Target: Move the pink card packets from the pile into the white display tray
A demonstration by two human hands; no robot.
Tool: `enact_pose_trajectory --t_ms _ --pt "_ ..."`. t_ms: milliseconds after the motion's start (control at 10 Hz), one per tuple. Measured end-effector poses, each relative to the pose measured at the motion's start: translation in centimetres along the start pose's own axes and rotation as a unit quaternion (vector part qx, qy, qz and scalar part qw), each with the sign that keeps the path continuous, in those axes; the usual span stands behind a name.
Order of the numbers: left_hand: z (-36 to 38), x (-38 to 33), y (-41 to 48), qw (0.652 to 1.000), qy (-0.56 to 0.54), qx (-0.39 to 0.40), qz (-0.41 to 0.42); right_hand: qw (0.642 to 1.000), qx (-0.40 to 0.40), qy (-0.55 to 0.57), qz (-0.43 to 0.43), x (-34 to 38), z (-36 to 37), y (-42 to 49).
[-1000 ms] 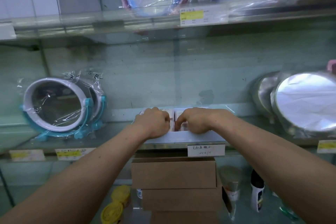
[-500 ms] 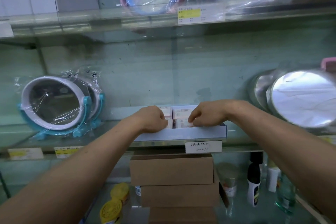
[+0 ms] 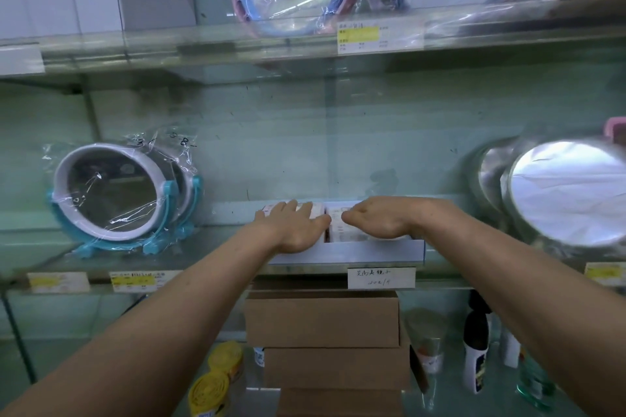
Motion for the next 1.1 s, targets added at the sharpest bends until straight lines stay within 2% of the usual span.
enact_pose_trajectory --t_ms 200,500,600,900,1000,1100 --pt "1.6 -0.3 1.2 0.997 -0.023 0.07 0.003 0.999 0.01 -0.039 0.037 -2.1 1.7 3.2" --pt "0.9 -0.7 1.3 0.999 0.013 0.043 0.0 0.998 0.003 -0.055 0.033 -1.8 2.0 3.5" --pt "0.9 -0.4 1.3 0.998 -0.006 0.06 -0.021 0.999 -0.003 -0.043 0.027 -1.6 1.4 3.1" --pt "-1.7 1.1 -1.6 0.998 -0.008 -0.052 0.033 0.996 -0.072 -0.019 -0.039 -0.4 -0.7 -1.3" --pt "-2.9 0.8 -4.8 0.992 -0.042 -0.096 0.068 0.995 -0.091 -0.015 -0.038 -0.1 -1.1 -3.9" --pt "-3.4 1.1 -10.4 0.976 -0.084 -0.146 0.137 0.989 -0.131 0.002 -0.067 0.1 -1.4 -8.1"
Point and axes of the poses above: each hand's wrist, its own y-axis towards the middle knuckle, its own z-axis out of the palm, x = y × z, the point moved 10 cm from there along y, towards the middle knuckle, and after that the axes turned 3 degrees about -x, right-handed, at the moved point
